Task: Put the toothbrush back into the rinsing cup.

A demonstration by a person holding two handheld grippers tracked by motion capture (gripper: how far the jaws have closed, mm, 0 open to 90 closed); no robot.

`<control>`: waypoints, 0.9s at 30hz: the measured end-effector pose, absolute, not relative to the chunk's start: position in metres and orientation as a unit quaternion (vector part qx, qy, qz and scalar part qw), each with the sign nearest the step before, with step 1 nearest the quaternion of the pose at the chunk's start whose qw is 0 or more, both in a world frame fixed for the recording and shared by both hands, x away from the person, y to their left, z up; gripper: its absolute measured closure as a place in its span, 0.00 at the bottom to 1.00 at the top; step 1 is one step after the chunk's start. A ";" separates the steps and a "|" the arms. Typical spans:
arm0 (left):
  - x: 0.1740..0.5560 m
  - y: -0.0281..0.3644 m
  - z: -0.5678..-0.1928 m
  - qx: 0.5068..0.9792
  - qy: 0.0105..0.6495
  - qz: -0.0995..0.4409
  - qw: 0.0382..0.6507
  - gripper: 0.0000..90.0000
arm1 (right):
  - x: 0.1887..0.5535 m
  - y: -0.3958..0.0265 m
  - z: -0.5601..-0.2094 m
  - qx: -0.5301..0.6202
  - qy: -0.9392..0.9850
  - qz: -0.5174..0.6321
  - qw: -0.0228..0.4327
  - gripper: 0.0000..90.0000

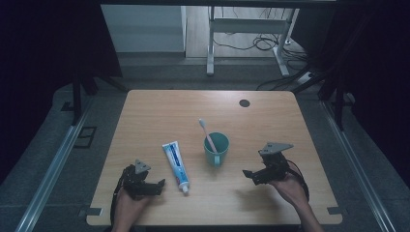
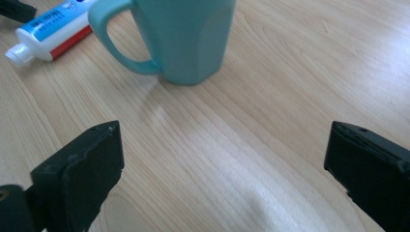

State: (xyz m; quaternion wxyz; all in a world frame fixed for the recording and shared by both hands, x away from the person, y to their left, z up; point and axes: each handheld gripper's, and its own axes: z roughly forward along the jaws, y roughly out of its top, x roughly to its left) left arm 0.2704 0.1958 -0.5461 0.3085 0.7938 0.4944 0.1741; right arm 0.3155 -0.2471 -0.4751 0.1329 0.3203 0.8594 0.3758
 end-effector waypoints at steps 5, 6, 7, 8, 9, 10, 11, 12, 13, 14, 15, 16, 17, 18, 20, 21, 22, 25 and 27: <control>0.270 0.196 -0.546 0.794 0.494 0.174 0.308 0.00 | 0.311 -0.256 -0.484 0.332 0.852 0.380 0.138 0.00; 0.270 0.196 -0.546 0.794 0.494 0.174 0.308 0.00 | 0.310 -0.258 -0.487 0.337 0.850 0.380 0.139 0.00; 0.270 0.196 -0.546 0.794 0.494 0.174 0.308 0.00 | 0.309 -0.259 -0.489 0.340 0.849 0.379 0.140 0.00; 0.270 0.196 -0.546 0.794 0.494 0.174 0.308 0.00 | 0.308 -0.261 -0.492 0.341 0.849 0.378 0.140 0.00; 0.270 0.196 -0.546 0.794 0.494 0.174 0.308 0.00 | 0.307 -0.262 -0.494 0.343 0.848 0.378 0.140 0.00; 0.270 0.196 -0.546 0.794 0.494 0.174 0.308 0.00 | 0.306 -0.263 -0.496 0.345 0.848 0.378 0.141 0.00; 0.271 0.196 -0.546 0.794 0.494 0.174 0.308 0.00 | 0.306 -0.264 -0.498 0.346 0.848 0.378 0.140 0.00; 0.270 0.196 -0.546 0.794 0.494 0.174 0.308 0.00 | 0.304 -0.265 -0.501 0.347 0.847 0.378 0.137 0.00; 0.270 0.196 -0.546 0.794 0.494 0.174 0.308 0.00 | 0.304 -0.266 -0.503 0.348 0.847 0.378 0.136 0.00; 0.270 0.196 -0.546 0.794 0.494 0.174 0.308 0.00 | 0.303 -0.267 -0.506 0.350 0.847 0.377 0.135 0.00; 0.270 0.196 -0.546 0.794 0.494 0.174 0.308 0.00 | 0.303 -0.267 -0.508 0.350 0.848 0.374 0.139 0.00; 0.271 0.196 -0.546 0.794 0.494 0.174 0.308 0.00 | 0.302 -0.268 -0.511 0.350 0.848 0.372 0.141 0.00; 0.270 0.196 -0.546 0.794 0.494 0.174 0.308 0.00 | 0.302 -0.269 -0.513 0.351 0.848 0.370 0.141 0.00; 0.270 0.196 -0.546 0.794 0.494 0.175 0.308 0.00 | 0.301 -0.269 -0.516 0.351 0.849 0.368 0.142 0.00; 0.270 0.196 -0.546 0.794 0.494 0.174 0.308 0.00 | 0.300 -0.270 -0.520 0.351 0.850 0.365 0.145 0.00; 0.271 0.196 -0.546 0.794 0.494 0.174 0.308 0.00 | 0.300 -0.270 -0.522 0.350 0.851 0.363 0.147 0.00; 0.270 0.196 -0.546 0.794 0.494 0.175 0.308 0.00 | 0.300 -0.271 -0.524 0.349 0.853 0.359 0.147 0.00; 0.270 0.196 -0.546 0.794 0.494 0.174 0.308 0.00 | 0.300 -0.270 -0.529 0.347 0.856 0.354 0.149 0.00; 0.270 0.196 -0.546 0.794 0.494 0.174 0.308 0.00 | 0.300 -0.271 -0.532 0.347 0.856 0.353 0.146 0.00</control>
